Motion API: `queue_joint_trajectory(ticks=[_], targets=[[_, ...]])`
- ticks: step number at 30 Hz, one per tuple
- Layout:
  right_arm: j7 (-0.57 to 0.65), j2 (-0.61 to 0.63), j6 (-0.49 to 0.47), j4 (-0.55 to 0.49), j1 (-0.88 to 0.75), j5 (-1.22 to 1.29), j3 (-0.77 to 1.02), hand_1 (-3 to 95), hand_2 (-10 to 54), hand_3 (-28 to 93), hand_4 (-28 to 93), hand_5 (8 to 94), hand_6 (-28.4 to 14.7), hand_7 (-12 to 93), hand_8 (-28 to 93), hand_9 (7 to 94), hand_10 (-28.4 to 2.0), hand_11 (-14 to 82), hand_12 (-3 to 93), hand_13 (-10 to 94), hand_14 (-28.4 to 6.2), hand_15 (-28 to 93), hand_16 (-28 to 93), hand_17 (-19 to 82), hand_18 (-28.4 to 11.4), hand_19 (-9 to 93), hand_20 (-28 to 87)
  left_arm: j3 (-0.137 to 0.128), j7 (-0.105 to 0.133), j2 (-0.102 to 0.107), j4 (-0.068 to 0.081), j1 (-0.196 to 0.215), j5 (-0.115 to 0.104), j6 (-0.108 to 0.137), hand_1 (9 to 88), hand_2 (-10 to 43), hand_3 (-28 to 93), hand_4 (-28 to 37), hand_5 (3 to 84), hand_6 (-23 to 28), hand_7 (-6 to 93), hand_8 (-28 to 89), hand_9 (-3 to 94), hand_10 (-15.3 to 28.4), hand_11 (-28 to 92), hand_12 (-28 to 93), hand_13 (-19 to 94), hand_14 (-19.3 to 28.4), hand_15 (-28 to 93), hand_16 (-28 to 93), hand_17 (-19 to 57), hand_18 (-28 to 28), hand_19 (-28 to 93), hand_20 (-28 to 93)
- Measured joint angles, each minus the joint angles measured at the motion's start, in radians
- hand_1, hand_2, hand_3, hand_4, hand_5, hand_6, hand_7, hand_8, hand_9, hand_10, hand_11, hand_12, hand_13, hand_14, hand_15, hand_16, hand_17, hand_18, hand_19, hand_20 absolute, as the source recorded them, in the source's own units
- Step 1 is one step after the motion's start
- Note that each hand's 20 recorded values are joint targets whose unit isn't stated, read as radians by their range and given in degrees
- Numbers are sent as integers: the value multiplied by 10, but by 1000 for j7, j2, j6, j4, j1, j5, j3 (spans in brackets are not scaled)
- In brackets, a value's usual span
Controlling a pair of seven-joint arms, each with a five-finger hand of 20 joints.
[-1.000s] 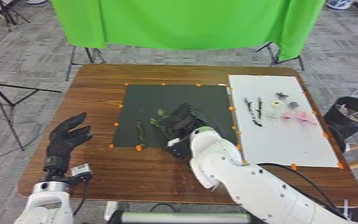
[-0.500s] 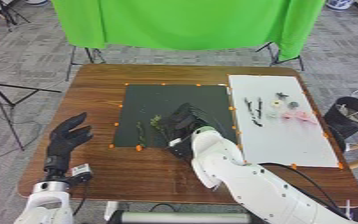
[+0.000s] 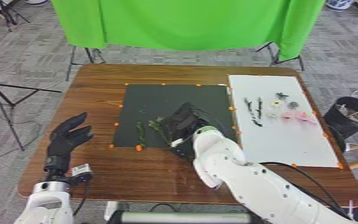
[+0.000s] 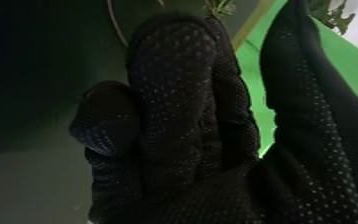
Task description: Arrange flowers
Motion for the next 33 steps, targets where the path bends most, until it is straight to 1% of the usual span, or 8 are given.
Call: queue_joint_trajectory(ticks=[5,18,21,25,29,30,33], targets=[[0,5,-8,2,-1,-11,7,383,-95,655,-92,732,-45,210,-64,881,-152,278,198,937,-53,409,218,738,-74,727,328,-2,-3,-1,0,0,2,-5,523,-95,666,-85,411,3,233,-115,308,93,226,103,361,131,281,-11,165,128,280,284],[-6,15,-10,0,-19,-14,56,374,-95,658,-88,727,-43,205,-66,879,-152,275,197,937,-56,402,222,734,-77,727,330,-2,-7,-4,0,-1,6,-13,518,-95,662,-83,413,3,233,-117,310,94,226,104,362,133,285,-9,164,128,282,283],[-17,33,-9,-27,-32,-12,95,372,-95,658,-87,725,-42,203,-66,878,-151,274,197,937,-57,400,223,731,-78,727,330,-5,-9,-6,0,-1,7,-15,514,-95,662,-80,412,2,234,-117,310,95,226,104,363,132,283,-9,164,128,283,284],[-38,77,-14,-93,-54,-13,162,369,-95,657,-86,720,-40,195,-66,867,-152,267,198,937,-62,379,229,721,-79,728,329,-9,-11,-8,0,1,7,-18,513,-95,662,-80,412,2,235,-117,310,94,225,103,363,131,283,-8,164,129,284,284],[-47,124,-55,-144,-80,-46,254,360,-95,636,-90,692,-38,173,-61,822,-162,220,194,935,-69,339,270,705,-79,734,315,-11,-12,-11,0,0,9,-22,513,-95,662,-81,412,2,235,-118,311,94,225,104,364,132,282,-8,164,129,284,283],[-46,134,-77,-148,-85,-68,276,346,-95,629,-93,677,-41,163,-61,794,-170,199,189,926,-72,333,271,697,-80,732,312,-11,-12,-11,0,0,9,-23,513,-95,662,-81,412,2,235,-118,311,94,225,104,364,131,282,-8,164,129,284,283],[-38,168,-160,-147,-87,-157,317,322,-95,603,-113,649,-43,146,-58,741,-174,163,184,920,-73,328,270,692,-80,731,306,-12,-13,-12,0,0,9,-25,513,-95,662,-81,411,1,237,-118,311,94,225,103,365,131,282,-7,164,129,285,283]])
